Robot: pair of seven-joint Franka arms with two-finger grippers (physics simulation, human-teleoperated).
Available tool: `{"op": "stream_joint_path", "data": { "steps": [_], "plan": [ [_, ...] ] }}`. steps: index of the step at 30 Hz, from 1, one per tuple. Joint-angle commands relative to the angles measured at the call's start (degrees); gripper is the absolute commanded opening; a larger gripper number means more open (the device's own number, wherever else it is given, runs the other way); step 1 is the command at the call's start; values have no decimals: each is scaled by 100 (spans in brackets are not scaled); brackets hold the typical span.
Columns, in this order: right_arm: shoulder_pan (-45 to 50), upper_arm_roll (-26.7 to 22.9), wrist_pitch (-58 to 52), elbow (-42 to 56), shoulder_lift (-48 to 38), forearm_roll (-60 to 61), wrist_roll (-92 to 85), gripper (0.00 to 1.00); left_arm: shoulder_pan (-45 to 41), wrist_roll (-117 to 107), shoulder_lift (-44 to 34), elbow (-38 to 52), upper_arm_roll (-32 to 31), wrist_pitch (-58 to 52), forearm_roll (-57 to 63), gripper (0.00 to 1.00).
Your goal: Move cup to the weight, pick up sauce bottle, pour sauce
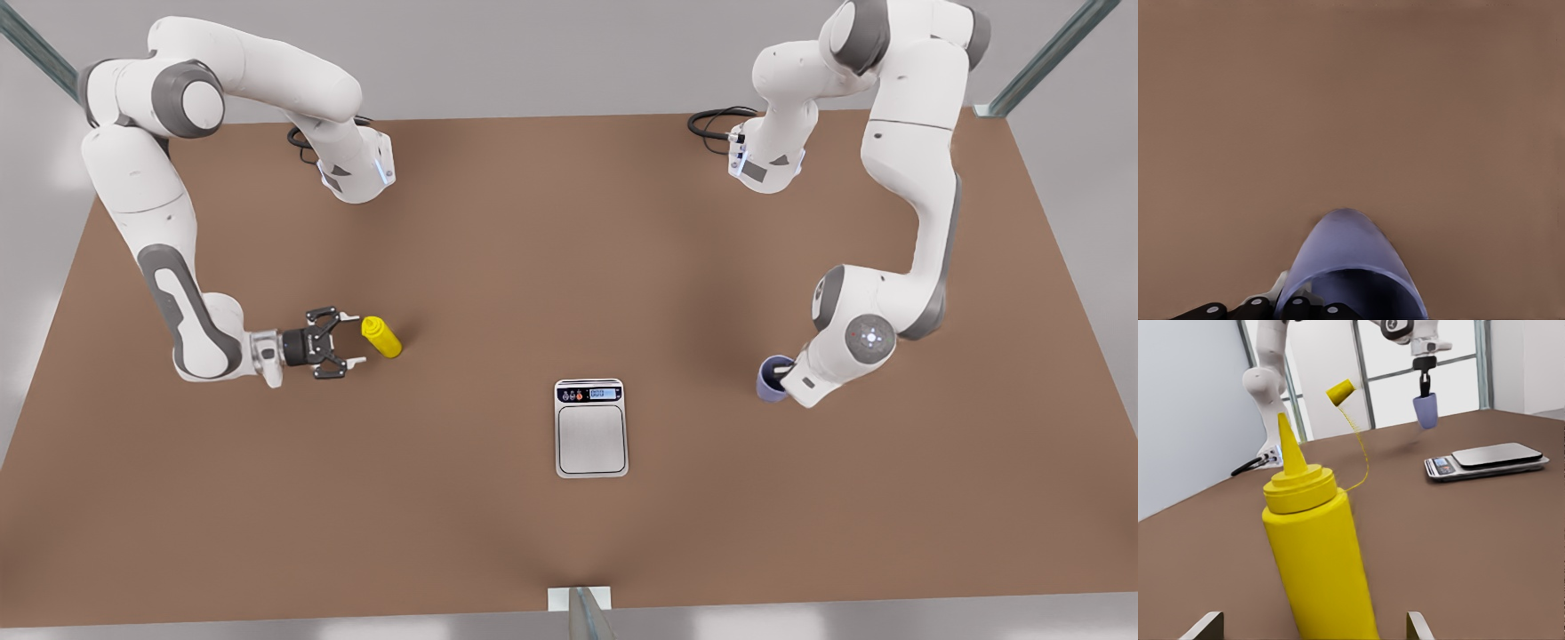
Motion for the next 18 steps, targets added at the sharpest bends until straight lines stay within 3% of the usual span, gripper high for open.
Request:
{"op": "stream_joint_path", "data": {
  "steps": [1,9,18],
  "plan": [
    [24,9,0,0,2,15,1,100,-34,-35,3,18,0,0,-615,21],
    [288,0,70,-44,-33,226,27,100,-1484,-1450,1110,1916,0,-9,-1599,21],
    [551,9,273,-246,-103,446,45,100,-1994,-1749,2534,3815,-26,-18,-1442,21]
  ]
}}
